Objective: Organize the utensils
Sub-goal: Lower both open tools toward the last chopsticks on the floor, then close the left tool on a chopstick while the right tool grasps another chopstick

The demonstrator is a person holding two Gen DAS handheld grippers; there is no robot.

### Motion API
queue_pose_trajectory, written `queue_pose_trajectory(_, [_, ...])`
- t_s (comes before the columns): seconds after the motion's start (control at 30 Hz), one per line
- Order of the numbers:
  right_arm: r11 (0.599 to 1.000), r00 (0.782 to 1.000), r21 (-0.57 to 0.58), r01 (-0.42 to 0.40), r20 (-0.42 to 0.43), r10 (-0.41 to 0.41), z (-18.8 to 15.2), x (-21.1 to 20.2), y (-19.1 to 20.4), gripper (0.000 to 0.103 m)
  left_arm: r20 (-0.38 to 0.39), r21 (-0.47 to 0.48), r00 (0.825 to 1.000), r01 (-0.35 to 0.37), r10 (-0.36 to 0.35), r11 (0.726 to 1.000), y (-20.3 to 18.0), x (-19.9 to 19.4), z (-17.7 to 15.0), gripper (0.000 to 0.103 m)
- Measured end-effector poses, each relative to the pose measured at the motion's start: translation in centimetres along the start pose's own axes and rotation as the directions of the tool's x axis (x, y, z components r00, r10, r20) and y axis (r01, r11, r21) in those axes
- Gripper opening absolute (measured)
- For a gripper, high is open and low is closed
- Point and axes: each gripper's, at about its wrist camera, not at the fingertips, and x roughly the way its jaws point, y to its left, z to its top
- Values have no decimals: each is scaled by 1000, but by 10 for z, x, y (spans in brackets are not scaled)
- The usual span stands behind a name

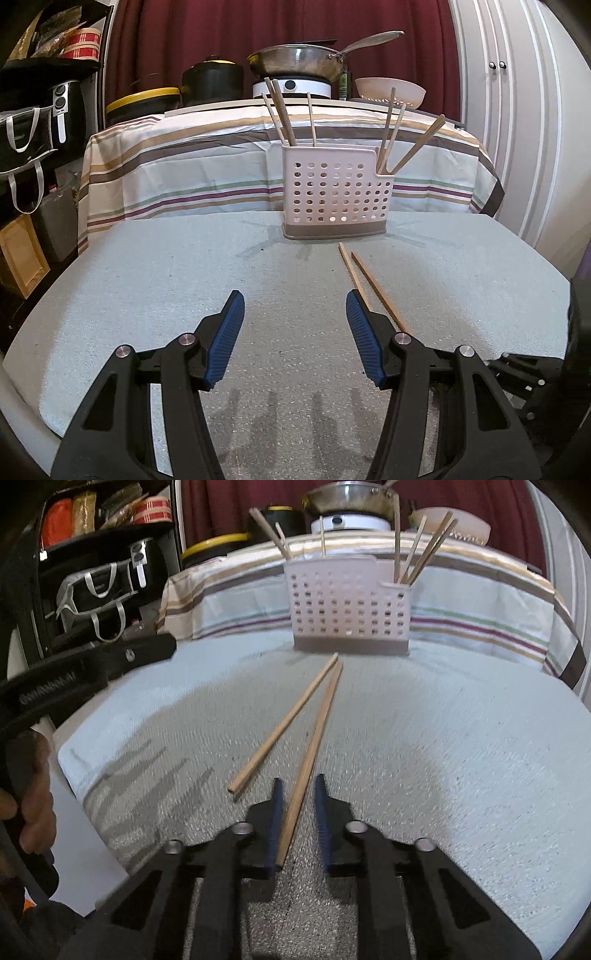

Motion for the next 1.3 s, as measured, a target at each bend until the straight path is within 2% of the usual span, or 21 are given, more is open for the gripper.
queue_pose_trajectory(0.43, [991,995,94,95,17,-97,6,-4,-41,7,-51,24,996,72,-70,997,-27,13,-11,56])
queue_pose_trajectory(0.67, [986,993,123,113,25,-117,9,-6,-58,7,-97,45,990,109,-104,993,-49,25,-21,55])
queue_pose_trajectory(0.73, [985,993,132,110,26,-114,9,-8,-61,7,-113,46,988,116,-110,992,-52,29,-25,49])
queue_pose_trajectory(1.0, [983,995,161,92,22,-97,3,-12,-68,8,-173,54,978,124,-113,991,-64,43,-39,37])
queue_pose_trajectory(1.2, [982,996,167,84,26,-90,-3,-20,-70,21,-192,50,975,122,-110,991,-65,46,-43,24])
queue_pose_trajectory(1.3, [983,995,161,88,26,-94,-5,-23,-69,22,-196,39,974,120,-111,992,-62,47,-43,20])
